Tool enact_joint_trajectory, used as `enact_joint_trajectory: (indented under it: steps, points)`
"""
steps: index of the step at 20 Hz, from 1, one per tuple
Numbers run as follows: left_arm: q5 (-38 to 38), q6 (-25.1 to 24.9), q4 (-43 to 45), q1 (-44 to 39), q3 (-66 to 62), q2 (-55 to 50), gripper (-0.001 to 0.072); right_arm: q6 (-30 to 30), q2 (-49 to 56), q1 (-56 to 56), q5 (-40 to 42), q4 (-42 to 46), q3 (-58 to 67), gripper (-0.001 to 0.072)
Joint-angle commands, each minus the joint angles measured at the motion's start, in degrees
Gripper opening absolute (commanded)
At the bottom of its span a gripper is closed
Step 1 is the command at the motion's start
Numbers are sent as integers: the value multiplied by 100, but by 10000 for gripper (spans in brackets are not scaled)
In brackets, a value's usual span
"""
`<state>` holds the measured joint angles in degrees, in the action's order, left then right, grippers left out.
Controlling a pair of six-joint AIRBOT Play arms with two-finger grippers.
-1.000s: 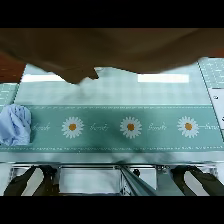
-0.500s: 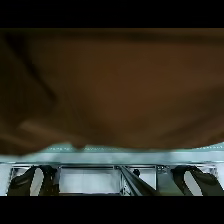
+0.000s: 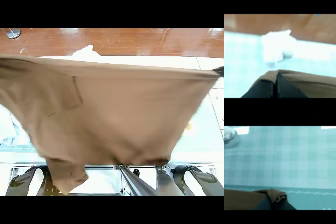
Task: Fold the shirts.
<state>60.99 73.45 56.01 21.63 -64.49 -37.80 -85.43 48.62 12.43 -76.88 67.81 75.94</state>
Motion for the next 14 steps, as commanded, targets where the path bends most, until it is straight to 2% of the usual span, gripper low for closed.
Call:
enact_joint_trajectory:
  steps: [1,3,6,11,14]
  points:
    - [-1176,-229,-162,-516,728,-1099,25,299,1233,-4,1185,-411,-444,28]
    - [-2002,-216,-166,-994,671,-1897,25,361,2162,-4,1659,-629,-260,28]
    - [-2970,146,-166,-1521,299,-3036,25,354,3451,-22,1862,-870,507,28]
    - [-3032,839,-164,-1808,-240,-4183,26,184,4756,-306,1849,-896,1550,29]
    - [-2730,824,-162,-1709,-240,-4264,26,83,4870,-289,1694,-857,1547,29]
